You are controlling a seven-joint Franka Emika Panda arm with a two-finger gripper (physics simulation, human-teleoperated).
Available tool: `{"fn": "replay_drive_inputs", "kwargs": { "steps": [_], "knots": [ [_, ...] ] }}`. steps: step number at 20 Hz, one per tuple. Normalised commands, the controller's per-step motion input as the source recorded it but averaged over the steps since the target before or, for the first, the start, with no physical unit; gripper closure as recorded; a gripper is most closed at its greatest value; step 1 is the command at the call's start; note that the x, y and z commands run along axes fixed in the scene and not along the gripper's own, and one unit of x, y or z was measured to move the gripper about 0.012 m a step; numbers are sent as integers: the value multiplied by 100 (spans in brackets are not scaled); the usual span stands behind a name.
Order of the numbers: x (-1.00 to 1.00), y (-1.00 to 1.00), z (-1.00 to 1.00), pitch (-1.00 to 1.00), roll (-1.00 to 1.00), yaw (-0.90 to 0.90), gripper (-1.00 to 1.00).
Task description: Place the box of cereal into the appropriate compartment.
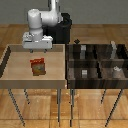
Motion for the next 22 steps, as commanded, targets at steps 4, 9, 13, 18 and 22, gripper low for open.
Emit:
{"fn": "replay_drive_inputs", "kwargs": {
  "steps": [4, 9, 13, 18, 22],
  "knots": [
    [25, 0, -25, 0, 0, 0, -100],
    [0, -20, 0, 0, 0, -3, -100],
    [0, 0, 0, 0, 0, 0, -100],
    [0, 0, 0, 0, 0, 0, -100],
    [0, 0, 0, 0, 0, -19, -100]
  ]
}}
